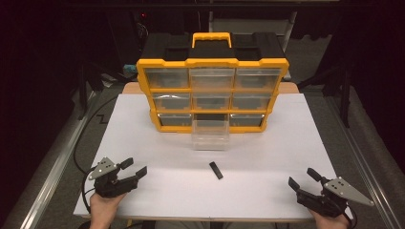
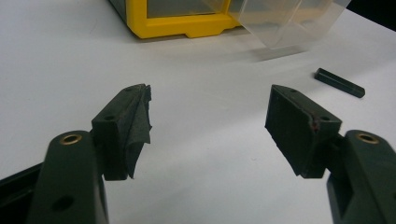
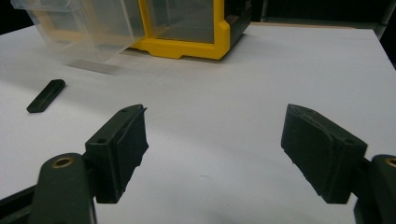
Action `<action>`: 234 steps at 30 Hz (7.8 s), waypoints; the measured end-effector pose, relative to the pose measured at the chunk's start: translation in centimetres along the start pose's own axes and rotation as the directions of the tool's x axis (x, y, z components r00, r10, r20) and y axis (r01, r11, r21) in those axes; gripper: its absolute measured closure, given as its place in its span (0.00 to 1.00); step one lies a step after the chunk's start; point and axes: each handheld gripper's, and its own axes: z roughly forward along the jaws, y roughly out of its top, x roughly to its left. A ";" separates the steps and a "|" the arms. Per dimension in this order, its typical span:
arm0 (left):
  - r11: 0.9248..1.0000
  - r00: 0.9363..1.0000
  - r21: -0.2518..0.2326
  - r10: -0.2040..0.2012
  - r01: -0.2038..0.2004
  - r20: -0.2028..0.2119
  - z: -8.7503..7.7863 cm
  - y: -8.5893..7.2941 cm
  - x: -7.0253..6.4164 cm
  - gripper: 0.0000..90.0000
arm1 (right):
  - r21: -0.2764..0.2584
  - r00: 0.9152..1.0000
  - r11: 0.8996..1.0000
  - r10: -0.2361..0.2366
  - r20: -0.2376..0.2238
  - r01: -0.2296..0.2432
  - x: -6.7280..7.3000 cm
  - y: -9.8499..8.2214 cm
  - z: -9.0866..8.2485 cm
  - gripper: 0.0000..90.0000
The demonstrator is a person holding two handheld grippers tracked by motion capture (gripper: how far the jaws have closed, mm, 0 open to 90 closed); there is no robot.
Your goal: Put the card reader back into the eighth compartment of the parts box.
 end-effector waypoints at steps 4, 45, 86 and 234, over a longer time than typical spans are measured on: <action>1.000 1.000 -0.002 0.001 -0.001 0.000 0.0 0.0 0.0 0.35 | 0.004 1.000 1.000 0.005 0.000 -0.005 0.0 0.0 0.1 0.25; 1.000 1.000 0.008 0.003 -0.003 0.009 0.2 0.0 0.0 0.35 | 0.004 0.997 0.999 -0.041 -0.066 0.042 2.0 0.8 1.3 0.24; 1.000 1.000 0.009 0.000 0.000 0.011 0.1 0.0 0.0 0.35 | 0.006 0.972 0.996 -0.082 -0.218 0.085 6.3 2.5 4.8 0.25; 1.000 1.000 0.014 0.004 -0.005 0.021 0.4 0.0 -0.1 0.35 | 0.519 0.882 0.756 -0.159 -0.444 0.398 14.4 10.3 14.8 0.82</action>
